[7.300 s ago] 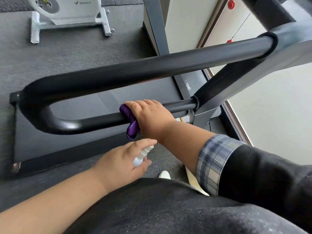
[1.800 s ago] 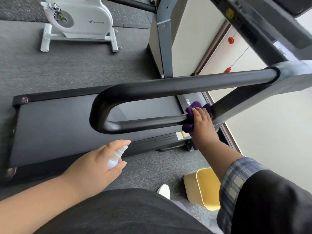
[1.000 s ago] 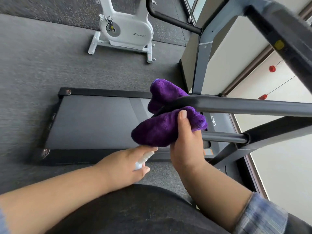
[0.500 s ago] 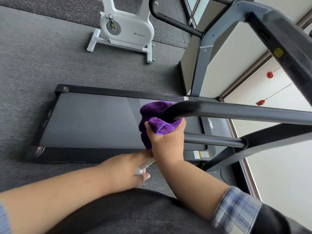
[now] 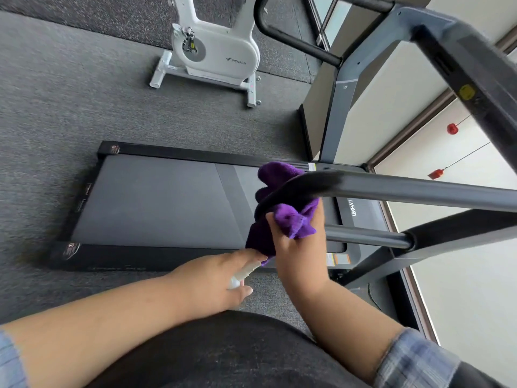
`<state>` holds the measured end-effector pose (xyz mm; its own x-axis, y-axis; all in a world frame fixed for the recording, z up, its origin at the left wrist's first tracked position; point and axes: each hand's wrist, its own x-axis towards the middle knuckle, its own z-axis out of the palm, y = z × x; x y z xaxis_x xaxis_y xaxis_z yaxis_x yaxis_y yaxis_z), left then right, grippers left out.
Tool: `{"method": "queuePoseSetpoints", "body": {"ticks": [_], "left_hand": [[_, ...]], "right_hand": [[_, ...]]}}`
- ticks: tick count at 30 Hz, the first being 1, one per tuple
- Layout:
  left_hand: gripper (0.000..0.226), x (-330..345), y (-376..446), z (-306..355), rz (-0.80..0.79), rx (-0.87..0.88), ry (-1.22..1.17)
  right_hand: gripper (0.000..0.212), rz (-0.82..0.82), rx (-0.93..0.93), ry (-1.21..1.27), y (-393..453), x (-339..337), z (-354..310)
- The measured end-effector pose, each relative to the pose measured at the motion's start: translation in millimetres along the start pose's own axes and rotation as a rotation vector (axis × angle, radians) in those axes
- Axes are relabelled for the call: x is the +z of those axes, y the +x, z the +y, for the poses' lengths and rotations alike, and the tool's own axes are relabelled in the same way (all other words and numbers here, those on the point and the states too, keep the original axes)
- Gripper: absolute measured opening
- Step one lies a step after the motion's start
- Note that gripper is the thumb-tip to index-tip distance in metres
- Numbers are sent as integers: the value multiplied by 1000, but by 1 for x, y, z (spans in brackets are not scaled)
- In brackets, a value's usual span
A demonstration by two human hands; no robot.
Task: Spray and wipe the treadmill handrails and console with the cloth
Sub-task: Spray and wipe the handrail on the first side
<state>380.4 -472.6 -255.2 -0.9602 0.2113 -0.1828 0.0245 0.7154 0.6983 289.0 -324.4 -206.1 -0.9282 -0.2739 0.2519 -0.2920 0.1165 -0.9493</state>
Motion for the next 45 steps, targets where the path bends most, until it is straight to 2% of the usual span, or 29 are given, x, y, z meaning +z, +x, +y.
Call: {"method": "queuePoseSetpoints", "body": {"ticks": [2,6,8,12,17,20,22,25,26,29,31,34,36,38,40,42,43,45], "left_hand": [[61,0,1,2,5,-10,-33],[61,5,4,4,-8,24,-31],[61,5,4,6,-5,36,-41],[57,-3,1,12,140,78,-86],[55,-22,-3,28,365,181,-158],[51,-27,-3,34,437,227,-158],[49,-27,-4,35,435,275,-168],[48,-26,-5,32,433,302,-190],[48,-25,-6,31,438,299,-192],[48,-23,-9,27,452,275,-204],[50,-23,-12,24,459,262,-215],[52,-21,-18,22,482,244,-223],[52,-21,-20,22,503,228,-230],[52,-20,-21,25,524,227,-230],[52,-19,-21,28,537,240,-224],[51,-18,-24,29,541,244,-219],[51,-16,-25,28,543,236,-212],[52,-13,-29,26,546,206,-194]], "right_hand": [[62,-125,3,-104,0,4,2],[67,-386,20,-772,-1,-27,22],[64,-437,42,-916,1,-40,19],[31,-182,178,-663,-13,-60,-31],[39,99,195,-209,-30,-70,-94],[39,346,19,-192,-28,-73,-123],[44,406,-118,-224,-17,-74,-138],[25,156,-287,-408,15,-79,-136],[31,87,-297,-545,25,-77,-130],[69,-172,-305,-1079,29,-60,-104],[72,-338,-312,-1341,19,-44,-85],[47,-324,-395,-1465,19,-21,-73],[23,-358,-551,-1517,20,-9,-59],[33,-548,-651,-1731,16,9,-42],[46,-796,-641,-1956,7,23,-18],[55,-952,-614,-2053,0,28,3],[56,-977,-621,-2054,1,29,7],[47,-905,-683,-1938,3,28,8]]}}
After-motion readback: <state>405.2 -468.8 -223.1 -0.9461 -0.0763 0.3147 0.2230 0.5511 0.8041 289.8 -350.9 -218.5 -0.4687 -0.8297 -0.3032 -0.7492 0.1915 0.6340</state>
